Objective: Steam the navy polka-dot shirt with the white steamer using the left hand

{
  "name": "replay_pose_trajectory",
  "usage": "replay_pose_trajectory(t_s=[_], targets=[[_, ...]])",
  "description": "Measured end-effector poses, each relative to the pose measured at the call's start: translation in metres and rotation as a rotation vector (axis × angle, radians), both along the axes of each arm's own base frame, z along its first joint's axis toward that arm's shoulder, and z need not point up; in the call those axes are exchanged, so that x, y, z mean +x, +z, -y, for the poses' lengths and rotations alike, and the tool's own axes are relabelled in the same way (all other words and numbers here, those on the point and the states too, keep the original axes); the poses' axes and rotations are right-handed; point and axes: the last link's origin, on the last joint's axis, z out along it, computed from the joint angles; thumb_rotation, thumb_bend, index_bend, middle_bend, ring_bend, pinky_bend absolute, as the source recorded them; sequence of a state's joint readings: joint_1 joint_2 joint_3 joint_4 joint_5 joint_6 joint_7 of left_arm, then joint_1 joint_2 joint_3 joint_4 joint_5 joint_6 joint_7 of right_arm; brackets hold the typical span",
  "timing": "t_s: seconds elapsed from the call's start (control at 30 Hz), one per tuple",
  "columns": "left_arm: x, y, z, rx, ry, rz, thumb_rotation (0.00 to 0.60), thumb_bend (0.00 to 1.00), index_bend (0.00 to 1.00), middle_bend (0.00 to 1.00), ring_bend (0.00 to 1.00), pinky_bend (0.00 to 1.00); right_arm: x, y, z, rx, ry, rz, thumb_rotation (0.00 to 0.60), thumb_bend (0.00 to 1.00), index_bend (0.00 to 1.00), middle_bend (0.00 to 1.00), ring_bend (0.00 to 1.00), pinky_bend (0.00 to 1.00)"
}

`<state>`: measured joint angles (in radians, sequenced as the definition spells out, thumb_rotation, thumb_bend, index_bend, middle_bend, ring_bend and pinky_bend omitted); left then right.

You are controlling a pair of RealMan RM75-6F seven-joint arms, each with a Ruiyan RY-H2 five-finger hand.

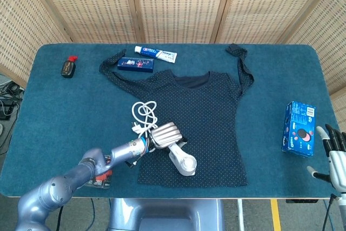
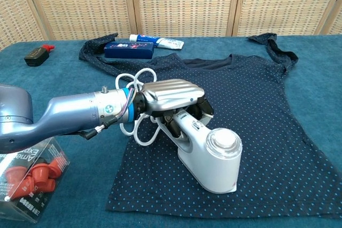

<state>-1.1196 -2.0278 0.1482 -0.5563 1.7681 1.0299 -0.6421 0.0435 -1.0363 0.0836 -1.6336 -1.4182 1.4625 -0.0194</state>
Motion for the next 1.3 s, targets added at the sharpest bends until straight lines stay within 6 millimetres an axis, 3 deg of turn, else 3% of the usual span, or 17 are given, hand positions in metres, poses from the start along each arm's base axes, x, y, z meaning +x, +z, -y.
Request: replay_pose_trajectory(t_s=[0.33, 0.77, 1.0, 1.3], targets=[[-0.013, 0.013, -0.020, 0.086, 0.028, -0.037, 0.600, 0.71, 1.00, 0.85, 0.74, 0.91, 0.001, -0.001, 0.000, 0.004, 0.003, 0.002, 0.600, 0.00, 0.03, 0.00, 0.00, 0.00], [-0.061, 0.056, -0.061, 0.246, 0.160, -0.081, 0.600, 0.71, 1.00, 0.85, 0.74, 0.91, 0.001, -0.004, 0.000, 0.013, 0.004, -0.003, 0.600, 0.00, 0.03, 0.00, 0.00, 0.00], [-0.076, 0.074, -0.076, 0.306, 0.212, -0.093, 0.600, 0.71, 1.00, 0.85, 0.74, 0.91, 0.001, -0.005, 0.000, 0.019, 0.001, -0.006, 0.600, 0.00, 0.03, 0.00, 0.00, 0.00], [-0.074, 0.069, -0.072, 0.283, 0.226, -0.065, 0.600, 0.71, 1.00, 0.85, 0.74, 0.91, 0.001, -0.006, 0.001, 0.020, 0.002, -0.004, 0.600, 0.00, 0.03, 0.00, 0.00, 0.00]])
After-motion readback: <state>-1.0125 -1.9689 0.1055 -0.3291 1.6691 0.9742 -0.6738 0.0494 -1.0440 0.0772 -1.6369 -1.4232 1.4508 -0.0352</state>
